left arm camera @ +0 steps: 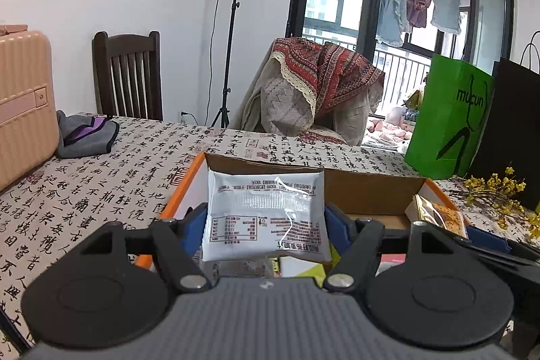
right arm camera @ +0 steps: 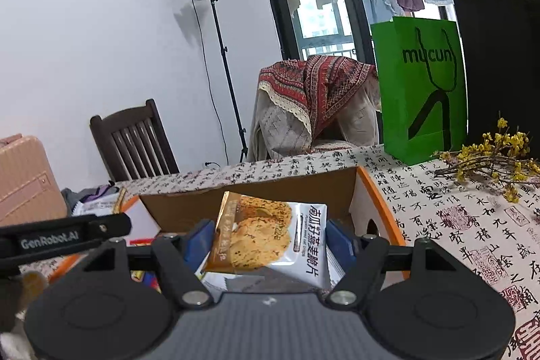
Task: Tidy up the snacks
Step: 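Carry the oat cracker packet and white sachet over the box, then open both grippers to drop the packets into the box, then move both grippers back to the white sachets in front of the box, then grasp a white sachet with the right gripper while the left gripper grasps another white sachet, then carry both white sachets over the box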
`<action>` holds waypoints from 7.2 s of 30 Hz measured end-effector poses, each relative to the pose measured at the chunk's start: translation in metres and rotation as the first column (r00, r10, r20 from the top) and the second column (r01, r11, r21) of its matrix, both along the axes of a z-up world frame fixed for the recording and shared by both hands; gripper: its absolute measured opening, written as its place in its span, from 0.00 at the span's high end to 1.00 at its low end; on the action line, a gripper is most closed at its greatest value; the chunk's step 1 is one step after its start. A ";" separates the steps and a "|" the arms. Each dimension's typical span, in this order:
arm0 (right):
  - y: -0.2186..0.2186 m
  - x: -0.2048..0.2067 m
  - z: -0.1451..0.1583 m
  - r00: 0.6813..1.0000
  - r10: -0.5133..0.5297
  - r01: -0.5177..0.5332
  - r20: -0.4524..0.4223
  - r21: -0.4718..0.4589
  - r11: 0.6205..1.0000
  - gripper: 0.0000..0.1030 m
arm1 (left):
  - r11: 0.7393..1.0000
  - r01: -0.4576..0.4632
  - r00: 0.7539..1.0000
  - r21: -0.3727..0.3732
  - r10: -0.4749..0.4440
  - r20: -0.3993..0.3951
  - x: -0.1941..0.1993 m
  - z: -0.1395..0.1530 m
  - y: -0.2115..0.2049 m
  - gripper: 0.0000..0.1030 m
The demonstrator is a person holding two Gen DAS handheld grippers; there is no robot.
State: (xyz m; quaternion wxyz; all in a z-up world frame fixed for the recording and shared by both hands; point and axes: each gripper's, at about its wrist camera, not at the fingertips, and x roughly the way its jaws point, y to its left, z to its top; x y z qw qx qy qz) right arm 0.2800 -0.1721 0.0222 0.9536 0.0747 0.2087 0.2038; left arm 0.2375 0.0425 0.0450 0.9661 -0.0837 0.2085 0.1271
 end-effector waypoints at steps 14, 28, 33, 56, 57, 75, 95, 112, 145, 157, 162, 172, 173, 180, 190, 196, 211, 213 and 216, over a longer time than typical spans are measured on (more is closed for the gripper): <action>-0.001 -0.004 -0.001 1.000 0.020 -0.020 0.014 -0.025 0.999 0.01 | 1.000 -0.022 0.998 0.006 0.021 0.055 -0.013 0.001 -0.001 0.00; 0.000 -0.009 0.001 0.999 0.025 -0.024 0.034 -0.037 0.999 0.00 | 0.999 -0.008 0.999 -0.041 0.009 0.045 -0.016 0.006 0.003 0.00; -0.007 -0.017 0.016 0.998 0.026 -0.025 0.052 -0.024 0.999 0.00 | 0.999 0.006 0.996 -0.049 -0.001 0.094 -0.030 0.025 -0.001 0.00; -0.037 -0.105 0.028 0.998 0.057 -0.054 0.018 -0.126 0.991 0.00 | 0.998 0.049 0.999 0.029 -0.049 -0.003 -0.128 0.024 0.019 0.00; -0.037 -0.109 0.026 0.998 0.060 -0.058 0.014 -0.130 0.990 0.00 | 0.999 0.049 0.999 0.023 -0.049 -0.012 -0.132 0.020 0.023 0.00; -0.023 -0.135 -0.014 0.988 0.102 -0.125 -0.116 -0.214 0.969 0.00 | 0.998 0.049 0.991 -0.036 -0.053 -0.126 -0.163 -0.047 0.064 0.00; 0.044 -0.086 -0.041 0.940 0.175 -0.271 -0.293 -0.329 0.905 0.00 | 0.992 0.074 0.990 -0.105 -0.086 -0.113 -0.162 -0.054 0.071 0.00; 0.037 -0.083 -0.040 0.925 0.285 -0.352 -0.251 -0.286 0.891 0.36 | 0.990 0.066 0.991 -0.124 -0.079 -0.104 -0.164 -0.054 0.074 0.00; -0.080 -0.114 -0.019 0.991 0.055 -0.067 -0.126 -0.096 0.993 0.60 | 0.994 0.079 0.958 -0.075 -0.096 -0.269 -0.116 -0.036 0.035 0.00; -0.096 -0.118 -0.020 0.993 0.012 -0.020 -0.117 -0.068 0.998 0.60 | 0.998 0.015 0.924 -0.066 -0.039 -0.381 -0.074 -0.063 0.011 0.02; -0.098 -0.118 -0.020 0.993 0.006 -0.014 -0.119 -0.060 0.998 0.60 | 1.000 -0.003 0.930 -0.003 0.001 -0.368 -0.075 -0.063 0.003 0.22; -0.097 -0.119 -0.021 0.993 0.011 -0.018 -0.121 -0.057 0.998 0.60 | 1.000 0.008 0.944 0.000 -0.007 -0.330 -0.087 -0.059 0.005 0.52; -0.097 -0.120 -0.021 0.993 0.012 -0.019 -0.121 -0.057 0.998 0.60 | 1.000 0.007 0.945 0.002 -0.006 -0.328 -0.089 -0.058 0.005 0.52; -0.094 -0.123 -0.020 0.993 0.015 -0.022 -0.115 -0.058 0.998 0.60 | 1.000 0.021 0.954 0.014 -0.016 -0.298 -0.101 -0.051 0.004 0.53; -0.091 -0.127 -0.007 0.996 0.023 -0.027 -0.081 -0.055 0.998 0.60 | 0.998 0.064 0.984 0.002 -0.062 -0.168 -0.129 -0.013 -0.002 0.53; -0.084 -0.123 0.009 0.999 0.030 -0.032 -0.038 -0.052 0.998 0.60 | 0.997 0.083 0.994 0.004 -0.083 -0.077 -0.135 0.017 -0.008 0.53; -0.033 -0.079 0.054 0.996 0.069 -0.067 0.047 -0.059 0.996 0.60 | 0.997 0.079 0.997 0.015 -0.079 -0.015 -0.069 0.054 -0.021 0.53; -0.025 -0.067 0.058 0.997 0.063 -0.060 0.047 -0.065 0.996 0.60 | 0.998 0.064 0.998 0.019 -0.064 -0.023 -0.056 0.053 -0.022 0.53; -0.015 -0.049 0.061 0.998 0.050 -0.047 0.043 -0.072 0.996 0.60 | 0.999 0.048 0.998 0.013 -0.047 -0.031 -0.038 0.052 -0.019 0.53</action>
